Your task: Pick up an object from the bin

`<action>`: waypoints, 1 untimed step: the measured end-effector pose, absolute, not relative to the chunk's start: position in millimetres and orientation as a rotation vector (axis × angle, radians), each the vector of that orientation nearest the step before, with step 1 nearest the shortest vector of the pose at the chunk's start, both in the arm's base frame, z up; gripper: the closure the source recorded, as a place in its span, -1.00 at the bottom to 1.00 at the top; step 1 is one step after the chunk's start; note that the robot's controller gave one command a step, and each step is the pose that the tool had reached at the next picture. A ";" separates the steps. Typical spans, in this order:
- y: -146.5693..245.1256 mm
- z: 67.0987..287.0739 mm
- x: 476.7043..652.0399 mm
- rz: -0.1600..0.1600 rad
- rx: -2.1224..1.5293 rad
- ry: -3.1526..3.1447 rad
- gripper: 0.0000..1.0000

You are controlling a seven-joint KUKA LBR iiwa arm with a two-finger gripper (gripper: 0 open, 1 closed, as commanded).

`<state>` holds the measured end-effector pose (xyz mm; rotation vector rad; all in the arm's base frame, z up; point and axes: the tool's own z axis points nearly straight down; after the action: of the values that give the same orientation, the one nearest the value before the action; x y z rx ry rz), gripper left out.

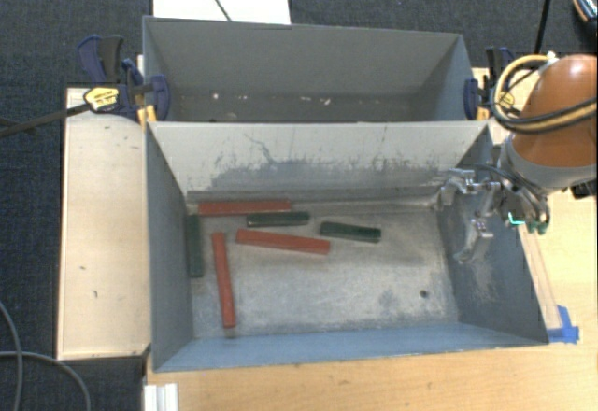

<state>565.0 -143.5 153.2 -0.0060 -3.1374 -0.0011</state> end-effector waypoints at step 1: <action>-96.9 77.7 570.9 -0.006 0.048 -3.137 -1.00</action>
Offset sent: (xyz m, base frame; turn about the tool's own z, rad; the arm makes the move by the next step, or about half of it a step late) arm 0.0066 0.0431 -0.0714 -0.0300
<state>570.9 -96.9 77.7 0.0478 -3.1371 -0.0057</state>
